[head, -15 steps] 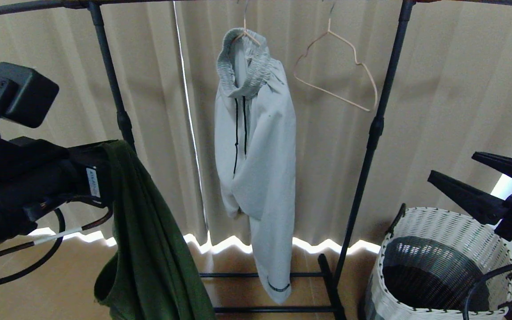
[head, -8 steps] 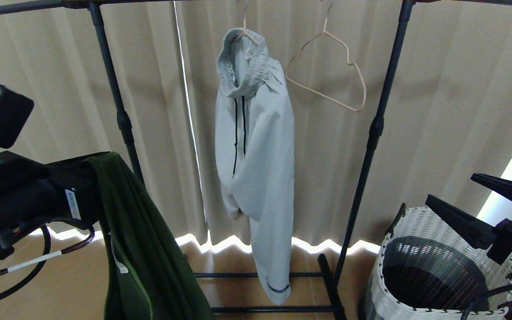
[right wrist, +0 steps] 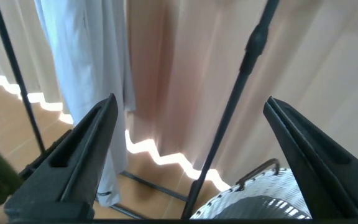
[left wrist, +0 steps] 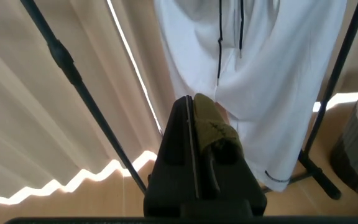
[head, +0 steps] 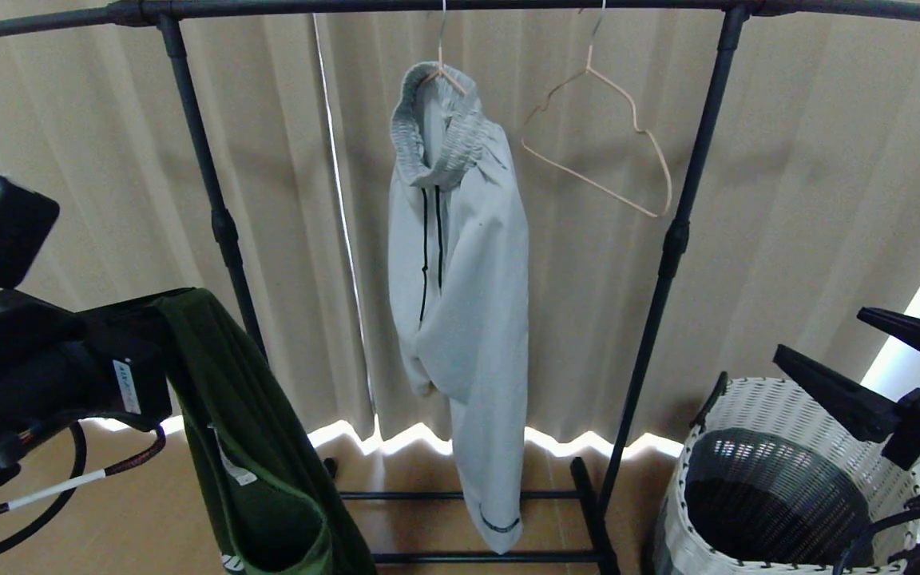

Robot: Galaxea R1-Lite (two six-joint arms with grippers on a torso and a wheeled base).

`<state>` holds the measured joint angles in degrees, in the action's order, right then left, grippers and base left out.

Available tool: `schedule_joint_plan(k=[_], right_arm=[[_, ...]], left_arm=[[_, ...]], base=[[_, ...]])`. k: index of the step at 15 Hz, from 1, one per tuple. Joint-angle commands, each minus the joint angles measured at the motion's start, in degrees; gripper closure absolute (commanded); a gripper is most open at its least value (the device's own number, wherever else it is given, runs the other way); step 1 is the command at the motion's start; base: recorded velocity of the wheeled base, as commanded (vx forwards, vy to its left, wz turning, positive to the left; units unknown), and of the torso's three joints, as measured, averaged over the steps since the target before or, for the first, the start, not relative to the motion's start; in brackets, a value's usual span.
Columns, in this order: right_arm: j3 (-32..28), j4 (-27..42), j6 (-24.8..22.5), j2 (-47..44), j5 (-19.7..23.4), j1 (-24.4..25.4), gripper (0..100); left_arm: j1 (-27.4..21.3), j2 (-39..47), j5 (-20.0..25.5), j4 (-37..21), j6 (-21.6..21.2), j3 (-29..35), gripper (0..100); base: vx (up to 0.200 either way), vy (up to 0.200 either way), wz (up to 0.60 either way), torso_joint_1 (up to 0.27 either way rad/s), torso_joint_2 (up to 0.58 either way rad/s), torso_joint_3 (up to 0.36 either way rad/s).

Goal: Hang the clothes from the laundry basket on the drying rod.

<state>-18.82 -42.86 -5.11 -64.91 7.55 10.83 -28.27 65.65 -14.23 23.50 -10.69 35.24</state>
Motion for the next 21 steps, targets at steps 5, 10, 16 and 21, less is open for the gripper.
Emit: schedule_joint_plan(k=[5,10,16,21], right_arm=[[-0.60,0.06,-0.08,-0.30,-0.08,-0.10,0],[-1.48,0.67,-0.08,-0.56,-0.08,-0.10,0],[-2.62,2.17,-0.08,-0.56,-0.08,-0.45,0],[-7.19,13.07,-0.17,-0.12,-1.04,-0.54,0]], left_arm=[[-0.12,-0.52,0.08,0.40,-0.03,-1.32,100],[-0.03,-1.93,2.54,0.40,0.14,-2.72,100],[0.14,-2.01,3.50,0.49,0.14,-3.25,100],[0.14,-2.72,3.50,0.67,-0.47,-3.69,100]], base=[[0.000,0.000,0.00,0.174,-0.50,-0.292],[0.000,0.000,0.00,0.188,-0.49,-0.286],[0.000,0.000,0.00,0.208,-0.50,-0.278],[0.000,0.000,0.00,0.209,-0.47,-0.263]])
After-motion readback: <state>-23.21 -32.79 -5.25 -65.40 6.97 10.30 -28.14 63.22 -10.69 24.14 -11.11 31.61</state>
